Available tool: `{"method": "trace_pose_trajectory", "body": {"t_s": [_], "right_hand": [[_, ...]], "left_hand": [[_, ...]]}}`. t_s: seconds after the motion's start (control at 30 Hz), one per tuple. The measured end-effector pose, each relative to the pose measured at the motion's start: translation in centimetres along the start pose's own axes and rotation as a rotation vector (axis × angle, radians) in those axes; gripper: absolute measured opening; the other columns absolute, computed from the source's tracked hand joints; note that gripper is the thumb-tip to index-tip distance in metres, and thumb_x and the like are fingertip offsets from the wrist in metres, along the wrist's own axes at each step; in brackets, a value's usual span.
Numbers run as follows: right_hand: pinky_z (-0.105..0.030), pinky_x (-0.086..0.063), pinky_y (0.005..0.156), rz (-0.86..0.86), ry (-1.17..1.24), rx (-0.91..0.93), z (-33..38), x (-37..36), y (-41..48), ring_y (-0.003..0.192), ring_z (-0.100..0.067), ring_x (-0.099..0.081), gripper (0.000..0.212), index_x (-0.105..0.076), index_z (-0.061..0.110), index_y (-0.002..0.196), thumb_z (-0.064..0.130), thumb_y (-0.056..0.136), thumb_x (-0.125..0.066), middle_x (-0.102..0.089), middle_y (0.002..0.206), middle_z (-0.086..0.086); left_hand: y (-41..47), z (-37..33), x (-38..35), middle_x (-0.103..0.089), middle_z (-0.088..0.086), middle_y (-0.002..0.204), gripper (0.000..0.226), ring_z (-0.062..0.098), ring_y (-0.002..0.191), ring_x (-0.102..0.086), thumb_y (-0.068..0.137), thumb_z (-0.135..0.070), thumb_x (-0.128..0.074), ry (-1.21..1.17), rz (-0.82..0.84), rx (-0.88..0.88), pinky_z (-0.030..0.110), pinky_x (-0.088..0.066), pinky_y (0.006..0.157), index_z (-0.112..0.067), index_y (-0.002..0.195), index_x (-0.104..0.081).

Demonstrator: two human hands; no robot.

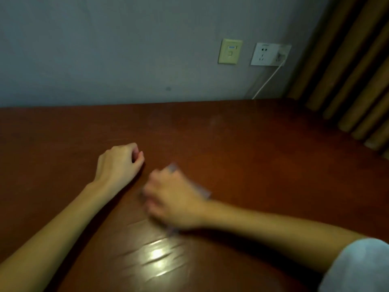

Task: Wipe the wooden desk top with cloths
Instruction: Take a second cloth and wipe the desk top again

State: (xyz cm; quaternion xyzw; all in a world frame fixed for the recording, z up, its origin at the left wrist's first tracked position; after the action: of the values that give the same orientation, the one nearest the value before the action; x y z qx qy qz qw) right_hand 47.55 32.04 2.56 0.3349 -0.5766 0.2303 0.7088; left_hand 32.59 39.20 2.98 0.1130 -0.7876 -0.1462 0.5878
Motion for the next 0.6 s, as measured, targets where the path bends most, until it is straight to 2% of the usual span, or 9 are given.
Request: {"method": "trace_pose_trajectory", "body": {"t_s": [0.1,0.2,0.27,0.3,0.37,0.4,0.43,0.5,0.6], "right_hand": [[-0.036,-0.028,0.069,0.017,0.187,0.219,1.6,0.0,-0.3,0.08,-0.028,-0.046,0.012,-0.057,0.011,0.085,0.024,0.085,-0.058,-0.051,0.089,-0.011],[-0.038,-0.041,0.065,-0.111,-0.061,0.079,-10.4,0.8,0.4,0.077,-0.028,-0.052,0.018,-0.058,0.014,0.081,0.03,0.083,-0.052,-0.055,0.084,-0.009],[-0.043,-0.048,0.068,-0.078,-0.318,-0.264,-20.4,2.8,0.2,0.084,-0.036,-0.058,0.02,-0.062,0.008,0.087,0.027,0.081,-0.059,-0.06,0.091,-0.016],[-0.043,-0.047,0.077,0.016,-0.41,-0.502,-25.1,3.7,-0.7,0.095,-0.038,-0.057,0.025,-0.063,0.007,0.097,0.027,0.084,-0.059,-0.059,0.102,-0.018],[-0.041,-0.042,0.094,0.053,-0.39,-1.025,-31.2,5.7,-3.0,0.111,-0.036,-0.051,0.036,-0.059,0.008,0.116,0.033,0.093,-0.05,-0.054,0.12,-0.018],[-0.042,-0.04,0.097,0.029,-0.363,-1.186,-32.7,6.1,-3.0,0.113,-0.035,-0.05,0.04,-0.057,0.009,0.121,0.037,0.094,-0.045,-0.052,0.123,-0.018],[-0.043,-0.04,0.098,0.032,-0.363,-1.231,-32.7,5.9,-2.1,0.113,-0.035,-0.05,0.042,-0.056,0.01,0.121,0.039,0.094,-0.044,-0.052,0.123,-0.017],[-0.042,-0.042,0.094,0.071,-0.399,-1.024,-29.8,4.4,2.1,0.112,-0.035,-0.051,0.04,-0.059,0.011,0.117,0.039,0.091,-0.049,-0.053,0.121,-0.016],[-0.044,-0.042,0.08,0.091,-0.353,-0.342,-17.3,1.1,8.0,0.104,-0.038,-0.051,0.031,-0.063,0.009,0.101,0.034,0.083,-0.063,-0.056,0.109,-0.015]], "left_hand": [[1.7,1.6,0.1,-0.064,0.006,0.07,0.026,0.035,0.073,-0.062,0.09,-0.038,-0.053,0.002,-0.023,0.053,0.033,-0.039,0.058,-0.019,0.072,-0.054],[2.5,3.0,0.0,-0.061,0.003,0.065,0.027,0.032,0.067,-0.061,0.091,-0.037,-0.052,0.004,-0.014,0.086,0.033,-0.047,0.058,-0.021,0.07,-0.054],[2.7,3.2,-0.2,-0.059,0.0,0.062,0.027,0.028,0.062,-0.059,0.092,-0.036,-0.052,0.015,-0.022,0.079,0.033,-0.047,0.056,-0.021,0.069,-0.053],[2.7,3.1,-0.3,-0.057,-0.001,0.061,0.027,0.025,0.06,-0.058,0.092,-0.035,-0.052,0.025,-0.025,0.069,0.032,-0.046,0.054,-0.021,0.068,-0.052],[2.7,3.0,-0.5,-0.056,-0.002,0.06,0.027,0.023,0.058,-0.056,0.092,-0.034,-0.053,0.037,-0.036,0.054,0.03,-0.043,0.051,-0.021,0.068,-0.051],[2.7,3.0,-0.5,-0.056,-0.002,0.06,0.028,0.023,0.058,-0.055,0.091,-0.033,-0.053,0.041,-0.043,0.055,0.029,-0.04,0.051,-0.02,0.067,-0.051],[2.8,3.0,-0.5,-0.056,-0.001,0.06,0.028,0.023,0.057,-0.052,0.091,-0.032,-0.054,0.047,-0.045,0.059,0.029,-0.037,0.051,-0.019,0.067,-0.051],[2.9,3.0,-0.6,-0.054,-0.002,0.061,0.028,0.021,0.056,-0.047,0.091,-0.032,-0.053,0.053,-0.048,0.066,0.028,-0.033,0.051,-0.019,0.067,-0.05],[2.9,3.2,-0.8,-0.054,-0.003,0.061,0.027,0.022,0.057,-0.048,0.091,-0.033,-0.052,0.043,-0.05,0.068,0.029,-0.033,0.051,-0.019,0.067,-0.049]]}}
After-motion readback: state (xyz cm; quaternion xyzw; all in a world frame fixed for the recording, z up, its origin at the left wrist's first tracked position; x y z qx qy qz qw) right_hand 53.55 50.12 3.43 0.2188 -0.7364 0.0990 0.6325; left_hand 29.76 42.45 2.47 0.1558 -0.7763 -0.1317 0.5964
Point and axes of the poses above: each hand's wrist, its own y-axis towards the middle knuckle, its own x-axis out of the back of the hand, z = x × y, the point moved 3 cm from there along y, towards the middle knuckle
